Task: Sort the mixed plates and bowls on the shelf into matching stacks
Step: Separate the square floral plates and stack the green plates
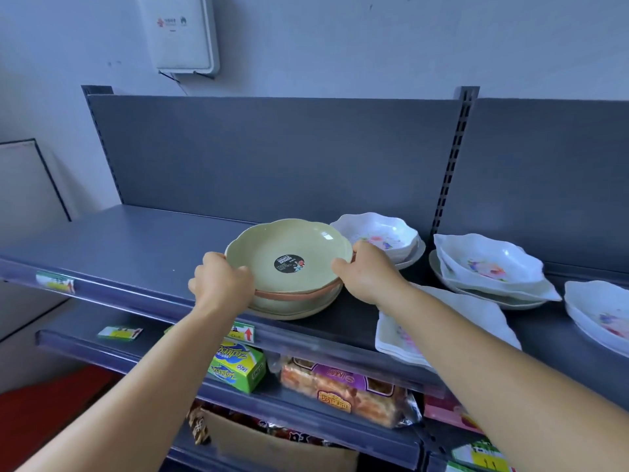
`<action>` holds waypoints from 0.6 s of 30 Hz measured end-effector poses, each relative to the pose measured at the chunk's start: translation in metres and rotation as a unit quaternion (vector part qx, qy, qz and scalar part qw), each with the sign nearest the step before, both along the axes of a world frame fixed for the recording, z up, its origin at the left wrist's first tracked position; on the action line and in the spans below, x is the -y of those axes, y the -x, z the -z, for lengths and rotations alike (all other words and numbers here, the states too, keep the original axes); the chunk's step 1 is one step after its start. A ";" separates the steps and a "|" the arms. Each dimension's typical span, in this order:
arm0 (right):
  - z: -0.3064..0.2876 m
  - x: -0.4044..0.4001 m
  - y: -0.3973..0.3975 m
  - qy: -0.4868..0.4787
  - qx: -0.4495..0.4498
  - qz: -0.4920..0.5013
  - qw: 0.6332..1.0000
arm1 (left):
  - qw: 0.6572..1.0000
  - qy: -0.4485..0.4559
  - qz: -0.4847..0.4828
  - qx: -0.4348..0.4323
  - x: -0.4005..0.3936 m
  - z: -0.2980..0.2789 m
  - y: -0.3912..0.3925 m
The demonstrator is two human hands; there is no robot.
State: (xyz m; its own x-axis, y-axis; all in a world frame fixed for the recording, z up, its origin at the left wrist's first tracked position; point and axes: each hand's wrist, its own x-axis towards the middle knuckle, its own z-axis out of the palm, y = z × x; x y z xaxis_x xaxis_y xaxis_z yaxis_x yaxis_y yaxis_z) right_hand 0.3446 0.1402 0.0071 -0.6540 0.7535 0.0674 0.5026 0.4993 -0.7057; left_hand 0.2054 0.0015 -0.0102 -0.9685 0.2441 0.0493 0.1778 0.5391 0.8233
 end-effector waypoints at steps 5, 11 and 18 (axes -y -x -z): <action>0.006 0.006 0.009 0.000 0.071 -0.005 0.997 | 0.999 0.027 -0.007 0.034 0.002 0.006 0.003; 0.006 0.009 0.015 0.009 0.101 0.001 0.995 | 0.998 0.032 0.039 0.042 0.006 0.007 0.007; 0.003 0.014 0.015 0.005 0.145 0.002 0.989 | 0.988 0.111 0.103 0.017 0.008 0.006 0.014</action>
